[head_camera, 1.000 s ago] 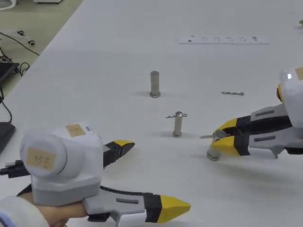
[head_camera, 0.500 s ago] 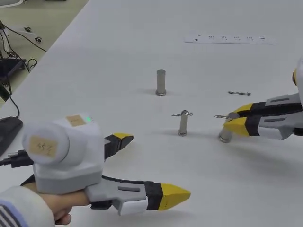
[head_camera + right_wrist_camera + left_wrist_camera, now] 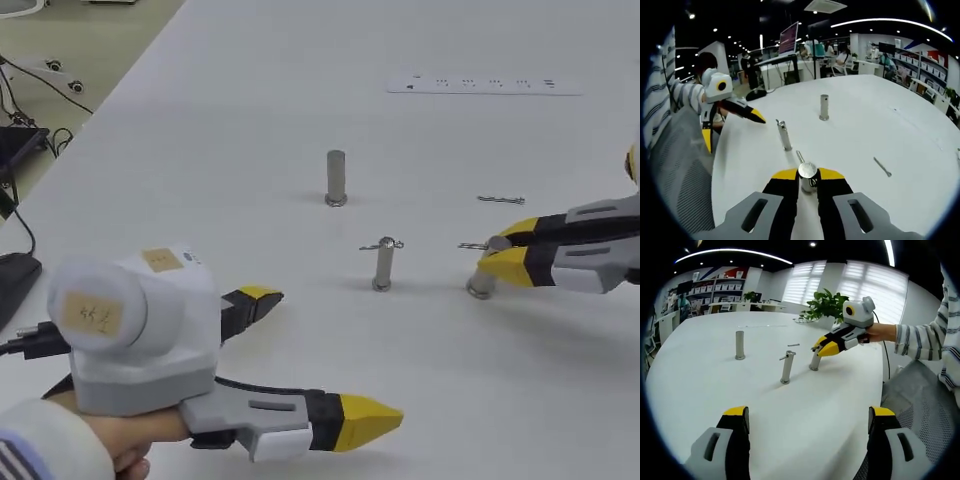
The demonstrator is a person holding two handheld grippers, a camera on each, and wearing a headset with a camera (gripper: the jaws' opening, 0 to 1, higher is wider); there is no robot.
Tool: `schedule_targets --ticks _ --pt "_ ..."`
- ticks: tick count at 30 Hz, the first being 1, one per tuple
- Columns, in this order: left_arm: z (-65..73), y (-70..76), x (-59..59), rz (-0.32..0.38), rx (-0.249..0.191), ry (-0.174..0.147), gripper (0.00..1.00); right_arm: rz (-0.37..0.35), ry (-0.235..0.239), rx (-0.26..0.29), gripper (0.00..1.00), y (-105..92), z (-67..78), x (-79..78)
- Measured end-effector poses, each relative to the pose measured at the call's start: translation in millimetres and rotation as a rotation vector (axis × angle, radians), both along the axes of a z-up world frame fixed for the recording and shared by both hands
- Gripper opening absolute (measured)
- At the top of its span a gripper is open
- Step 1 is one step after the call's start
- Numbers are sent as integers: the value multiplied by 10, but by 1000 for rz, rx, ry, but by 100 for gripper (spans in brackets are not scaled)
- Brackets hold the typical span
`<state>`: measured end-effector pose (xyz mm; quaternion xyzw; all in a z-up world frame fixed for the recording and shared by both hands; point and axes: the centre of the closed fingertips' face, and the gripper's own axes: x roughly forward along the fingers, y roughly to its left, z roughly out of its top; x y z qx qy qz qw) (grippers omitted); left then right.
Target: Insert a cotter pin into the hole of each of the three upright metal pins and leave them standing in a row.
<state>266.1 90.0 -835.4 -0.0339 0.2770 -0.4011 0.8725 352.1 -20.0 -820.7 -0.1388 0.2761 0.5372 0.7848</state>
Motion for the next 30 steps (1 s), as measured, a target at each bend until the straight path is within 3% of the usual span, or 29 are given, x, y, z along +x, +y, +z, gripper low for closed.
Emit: schedule_targets --ticks 9,17,23,30 --pt "24 -5 -10 -3 1 0 99 -7 38 37 16 9 7 -13" --pt "54 21 13 5 1 -5 99 -26 7 66 27 -29 78 -44" --pt "74 27 -2 -2 1 -4 99 -82 -5 101 33 -98 213 -54" --pt "123 53 -2 -3 0 -10 99 -131 -9 109 43 -227 337 -170"
